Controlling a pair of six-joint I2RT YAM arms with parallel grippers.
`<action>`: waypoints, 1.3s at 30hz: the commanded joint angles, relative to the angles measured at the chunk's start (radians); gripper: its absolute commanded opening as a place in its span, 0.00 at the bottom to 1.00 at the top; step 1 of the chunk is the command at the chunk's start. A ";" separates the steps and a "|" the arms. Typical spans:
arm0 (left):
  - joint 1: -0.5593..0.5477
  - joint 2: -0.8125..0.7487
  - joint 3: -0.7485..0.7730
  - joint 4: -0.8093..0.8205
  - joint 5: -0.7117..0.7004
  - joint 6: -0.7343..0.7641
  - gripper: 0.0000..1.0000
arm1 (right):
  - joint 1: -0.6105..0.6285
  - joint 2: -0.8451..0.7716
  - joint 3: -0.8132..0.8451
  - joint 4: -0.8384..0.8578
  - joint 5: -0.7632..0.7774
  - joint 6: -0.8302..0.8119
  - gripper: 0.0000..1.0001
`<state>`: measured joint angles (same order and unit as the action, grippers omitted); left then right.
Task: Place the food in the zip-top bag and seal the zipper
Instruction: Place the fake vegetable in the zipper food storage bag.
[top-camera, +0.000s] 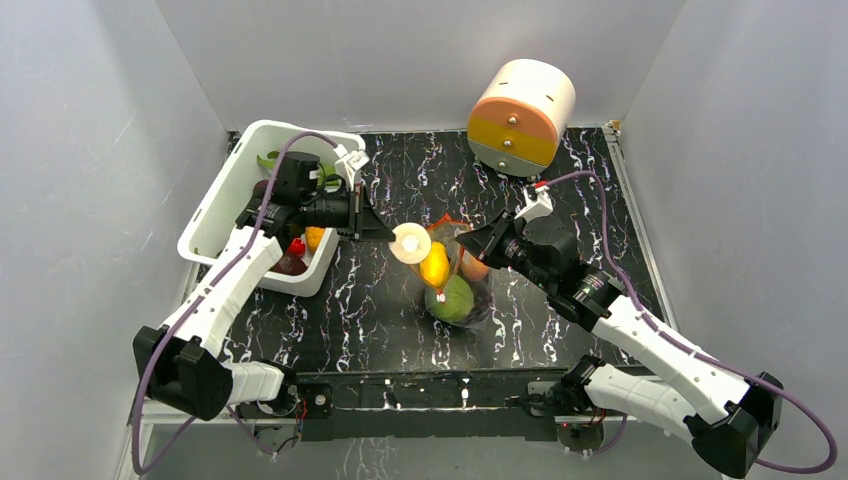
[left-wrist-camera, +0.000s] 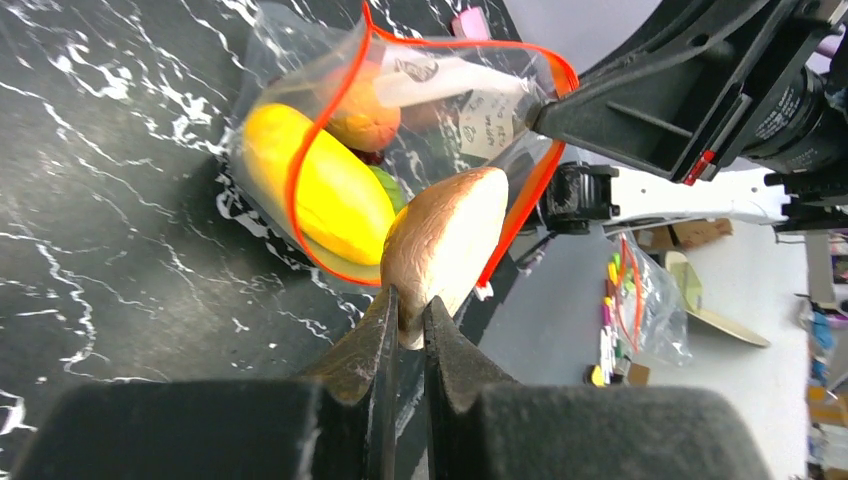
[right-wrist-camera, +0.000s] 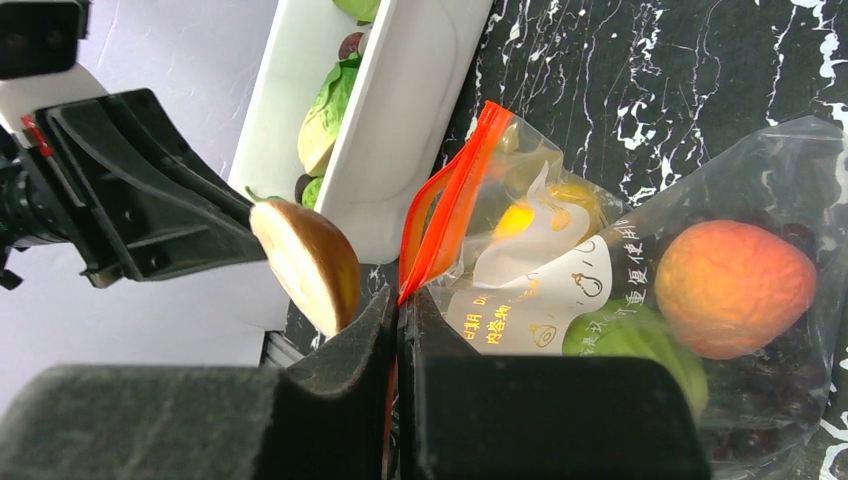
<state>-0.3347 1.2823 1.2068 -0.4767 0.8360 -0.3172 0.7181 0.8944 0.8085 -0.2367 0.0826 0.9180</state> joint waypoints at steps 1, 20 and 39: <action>-0.036 -0.017 -0.025 0.052 0.074 -0.052 0.00 | 0.001 -0.013 0.024 0.123 -0.010 0.005 0.00; -0.142 0.111 -0.074 0.105 -0.095 -0.160 0.00 | 0.000 0.051 0.025 0.271 -0.271 -0.004 0.00; -0.197 0.091 -0.087 0.147 -0.147 -0.187 0.36 | 0.001 0.058 0.048 0.218 -0.254 -0.058 0.00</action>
<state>-0.5266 1.4185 1.1255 -0.3435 0.6910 -0.5003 0.7181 0.9901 0.8169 -0.1009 -0.1806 0.8749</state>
